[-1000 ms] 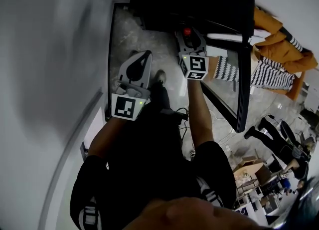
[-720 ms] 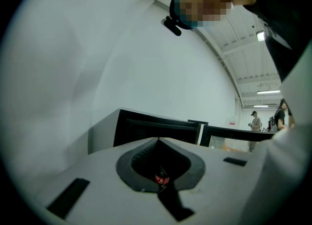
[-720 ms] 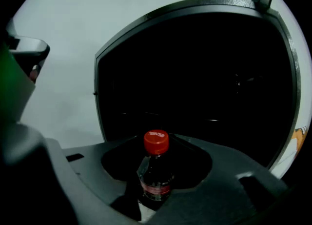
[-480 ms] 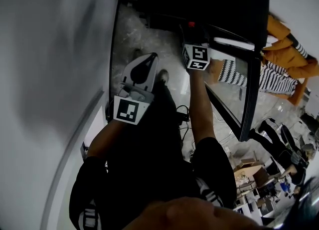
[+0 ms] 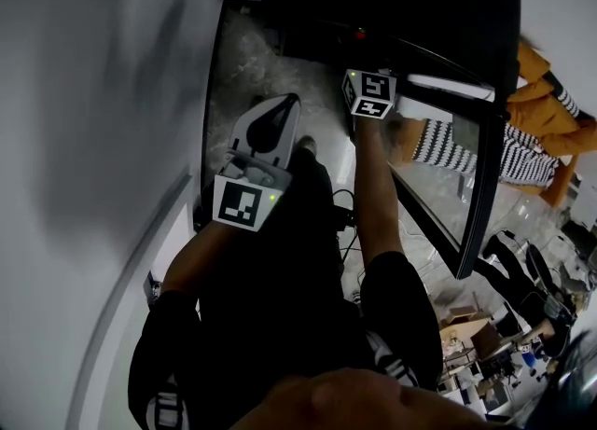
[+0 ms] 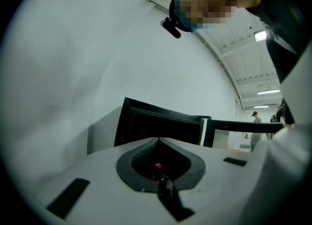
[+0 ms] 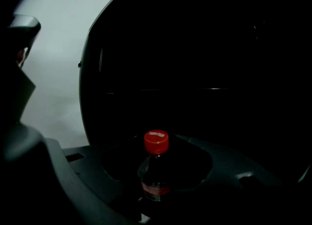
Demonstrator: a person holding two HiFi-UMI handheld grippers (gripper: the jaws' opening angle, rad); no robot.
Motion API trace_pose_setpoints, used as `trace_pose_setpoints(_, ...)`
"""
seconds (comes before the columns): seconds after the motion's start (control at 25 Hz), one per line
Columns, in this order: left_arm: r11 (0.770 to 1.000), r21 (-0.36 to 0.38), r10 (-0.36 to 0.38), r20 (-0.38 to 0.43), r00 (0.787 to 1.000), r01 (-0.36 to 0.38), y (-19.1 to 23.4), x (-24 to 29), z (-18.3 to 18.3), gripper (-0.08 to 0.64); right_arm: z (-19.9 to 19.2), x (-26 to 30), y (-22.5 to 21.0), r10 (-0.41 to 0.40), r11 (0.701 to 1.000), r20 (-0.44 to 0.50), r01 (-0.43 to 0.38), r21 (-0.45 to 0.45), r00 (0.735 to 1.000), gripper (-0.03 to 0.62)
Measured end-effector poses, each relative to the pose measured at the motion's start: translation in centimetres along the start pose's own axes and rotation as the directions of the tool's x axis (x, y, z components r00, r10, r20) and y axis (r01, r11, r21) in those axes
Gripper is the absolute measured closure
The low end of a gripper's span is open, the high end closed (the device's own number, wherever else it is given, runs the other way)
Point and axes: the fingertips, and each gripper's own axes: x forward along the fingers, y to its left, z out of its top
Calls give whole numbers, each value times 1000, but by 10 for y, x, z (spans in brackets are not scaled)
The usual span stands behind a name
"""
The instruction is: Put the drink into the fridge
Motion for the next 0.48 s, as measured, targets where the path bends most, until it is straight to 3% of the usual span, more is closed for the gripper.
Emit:
trace_pose_setpoints(0.24,998,60,-9,-7,1000,9,-3,4,-17,555,-9,14,-1,9,1000,15,-9,0,1000,449)
trace_pose_setpoints(0.48,1000,8,0,-1,1000,0,-4,9,-35,555,-18,27,-7,10,1000,25,-10,-2,1000,449)
